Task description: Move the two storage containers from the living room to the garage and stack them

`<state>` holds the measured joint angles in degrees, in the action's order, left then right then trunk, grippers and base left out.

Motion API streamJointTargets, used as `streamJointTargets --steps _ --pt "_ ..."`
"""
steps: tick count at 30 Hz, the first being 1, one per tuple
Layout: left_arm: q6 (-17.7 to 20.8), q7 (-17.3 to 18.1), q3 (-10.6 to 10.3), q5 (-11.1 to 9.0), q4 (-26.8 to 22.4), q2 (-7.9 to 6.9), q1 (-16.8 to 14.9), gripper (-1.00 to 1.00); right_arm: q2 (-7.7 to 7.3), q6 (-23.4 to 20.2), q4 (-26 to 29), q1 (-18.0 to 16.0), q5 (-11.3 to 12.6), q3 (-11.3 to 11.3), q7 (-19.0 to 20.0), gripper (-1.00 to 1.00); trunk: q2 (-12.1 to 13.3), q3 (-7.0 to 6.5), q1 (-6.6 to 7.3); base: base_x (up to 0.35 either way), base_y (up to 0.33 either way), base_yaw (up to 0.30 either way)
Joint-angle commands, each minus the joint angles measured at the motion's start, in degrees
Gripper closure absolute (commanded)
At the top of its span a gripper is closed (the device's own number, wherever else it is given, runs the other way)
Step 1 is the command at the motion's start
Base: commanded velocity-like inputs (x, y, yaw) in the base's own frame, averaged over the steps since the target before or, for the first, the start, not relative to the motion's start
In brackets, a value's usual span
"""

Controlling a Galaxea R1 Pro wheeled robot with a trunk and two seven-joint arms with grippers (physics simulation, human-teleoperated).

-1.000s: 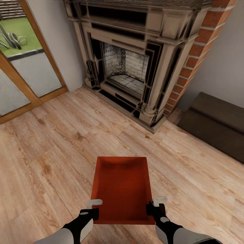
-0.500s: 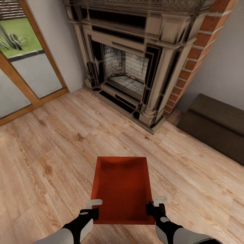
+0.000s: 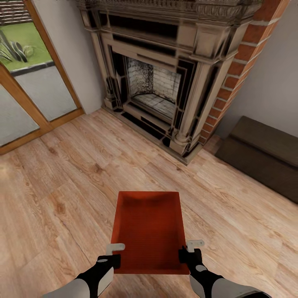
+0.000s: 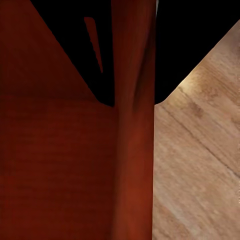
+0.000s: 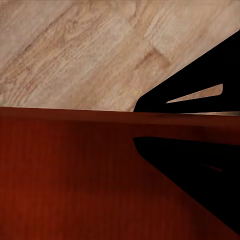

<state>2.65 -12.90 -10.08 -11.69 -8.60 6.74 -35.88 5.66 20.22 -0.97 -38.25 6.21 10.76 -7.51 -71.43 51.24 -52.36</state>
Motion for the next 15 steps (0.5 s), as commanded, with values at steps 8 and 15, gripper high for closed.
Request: streamJointTargets --steps 8,15 --pt "0.3 -0.7 0.0 -0.2 0.0 -0.06 0.0 1.0 0.0 0.4 0.0 -0.1 0.9 -1.0 -0.1 1.0 3.2 -1.41 1.76 0.0 0.0 0.0" --pt "0.3 -0.7 0.0 -0.2 0.0 -0.06 0.0 1.0 0.03 0.4 0.0 -0.1 0.9 -1.0 -0.1 1.0 6.0 -2.67 3.3 0.0 0.0 0.0"
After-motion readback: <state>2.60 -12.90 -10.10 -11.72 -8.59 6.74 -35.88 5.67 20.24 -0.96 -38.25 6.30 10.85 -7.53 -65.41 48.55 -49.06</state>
